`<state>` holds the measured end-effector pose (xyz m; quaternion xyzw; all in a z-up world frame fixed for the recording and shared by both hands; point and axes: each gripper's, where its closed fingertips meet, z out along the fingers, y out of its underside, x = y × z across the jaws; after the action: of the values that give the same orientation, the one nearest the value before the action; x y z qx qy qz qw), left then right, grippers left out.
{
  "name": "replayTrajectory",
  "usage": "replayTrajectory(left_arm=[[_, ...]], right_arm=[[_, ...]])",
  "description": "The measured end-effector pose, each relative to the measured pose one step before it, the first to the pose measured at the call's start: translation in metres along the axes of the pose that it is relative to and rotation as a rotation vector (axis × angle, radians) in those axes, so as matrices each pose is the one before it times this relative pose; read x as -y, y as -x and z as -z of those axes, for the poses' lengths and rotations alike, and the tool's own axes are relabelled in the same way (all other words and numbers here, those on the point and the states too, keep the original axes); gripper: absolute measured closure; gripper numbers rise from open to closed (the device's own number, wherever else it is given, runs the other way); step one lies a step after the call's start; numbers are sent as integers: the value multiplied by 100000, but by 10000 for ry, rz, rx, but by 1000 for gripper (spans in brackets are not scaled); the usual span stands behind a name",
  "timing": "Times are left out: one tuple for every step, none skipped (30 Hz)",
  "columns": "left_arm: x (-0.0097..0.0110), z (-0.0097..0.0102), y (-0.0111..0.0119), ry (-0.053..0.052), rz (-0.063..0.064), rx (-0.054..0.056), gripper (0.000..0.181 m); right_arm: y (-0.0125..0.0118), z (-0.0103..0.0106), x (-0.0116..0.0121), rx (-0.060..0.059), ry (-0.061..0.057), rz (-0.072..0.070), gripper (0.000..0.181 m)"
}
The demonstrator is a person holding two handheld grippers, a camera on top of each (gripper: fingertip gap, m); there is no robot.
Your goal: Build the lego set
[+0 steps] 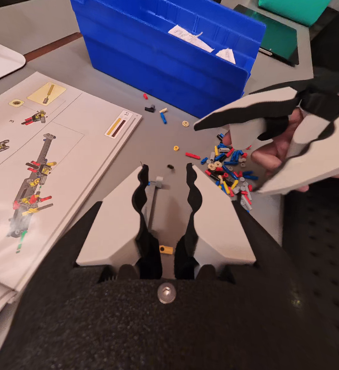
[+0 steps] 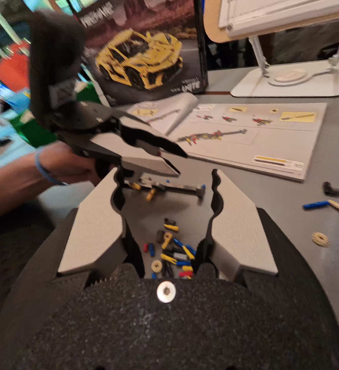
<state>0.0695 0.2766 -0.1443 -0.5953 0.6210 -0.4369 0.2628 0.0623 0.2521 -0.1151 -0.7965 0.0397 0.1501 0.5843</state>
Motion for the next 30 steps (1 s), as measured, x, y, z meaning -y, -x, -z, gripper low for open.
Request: replayTrajectory(left_arm=[[94, 146, 139, -1, -136, -4, 145], [-56, 386, 379, 10, -159, 142, 145], [-229, 534, 536, 71, -184, 221, 145], [-338, 610, 559, 75, -199, 203, 145], [-310, 683, 604, 9, -171, 223, 146], [-227, 732, 685, -81, -122, 261, 147], [-189, 739, 696, -108, -54, 244, 147], [-169, 721, 602, -93, 10, 172, 148], [-143, 729, 532, -84, 43, 122, 148], [-47, 758, 532, -109, 48, 148, 148], [47, 834, 576, -154, 31, 201, 148], [62, 910, 520, -151, -10, 180, 148], [5, 929, 463, -116, -42, 146, 149], [-62, 968, 517, -92, -52, 176, 149], [-115, 956, 628, -103, -42, 220, 149], [-151, 919, 719, -119, -19, 232, 150], [-216, 842, 825, -104, 7, 244, 152], [-267, 754, 979, -91, 33, 292, 152], [-320, 630, 1113, -97, 60, 306, 153], [-362, 507, 1163, -115, 120, 277, 153], [-441, 366, 1257, -92, 240, 282, 153], [-556, 236, 1231, 28, 332, 255, 153], [-568, 127, 841, 122, 323, 87, 154], [-486, 71, 191, 152, 235, -178, 152], [-539, 42, -627, 251, 37, -500, 149], [-753, 8, -1534, 438, -279, -846, 147], [-937, -63, -1974, 538, -561, -882, 146], [-1147, -220, -2104, 652, -734, -816, 146], [-1141, -436, -1588, 707, -705, -479, 145], [-781, -574, -665, 525, -453, -7, 145]], right_arm=[[-873, 187, -933, -502, 600, 215, 97], [-1354, 255, -1168, -763, 750, 113, 108], [-1655, 240, -1211, -920, 722, 144, 119], [-1218, 69, -1054, -655, 566, 268, 122], [-1032, -115, -985, -593, 548, 270, 129], [-938, -295, -857, -608, 535, 242, 139], [-594, -409, -560, -450, 382, 192, 146], [-232, -442, -351, -230, 231, 131, 152], [-303, -421, -254, -219, 192, 5, 158], [-69, -373, -194, -15, 163, -89, 159], [153, -263, -43, 174, 68, -202, 160], [99, -179, -114, 195, 90, -248, 162], [64, -171, -279, 189, 182, -208, 162], [-24, -30, -25, 112, -3, -154, 162], [-48, 18, -6, 85, -14, -84, 163], [-124, 65, -98, 14, 50, 28, 171], [-20, 78, -121, 26, 77, 174, 178], [-42, 27, -41, -37, 67, 177, 178], [-10, -7, 33, -76, 70, 194, 179], [126, 73, 251, -62, -46, 266, 179], [477, 344, 698, 52, -269, 280, 179], [1341, 591, 1163, 446, -436, 440, 179], [1903, 615, 1288, 590, -422, 647, 179], [1970, 410, 1166, 496, -270, 750, 179], [2074, 117, 1027, 523, -191, 661, 179], [2427, -186, 806, 773, -117, 521, 179], [2584, -431, 395, 964, 60, 455, 179], [2277, -632, 274, 855, 66, 393, 179], [1648, -780, 332, 548, -42, 281, 179], [994, -882, 156, 274, 51, 170, 179]])
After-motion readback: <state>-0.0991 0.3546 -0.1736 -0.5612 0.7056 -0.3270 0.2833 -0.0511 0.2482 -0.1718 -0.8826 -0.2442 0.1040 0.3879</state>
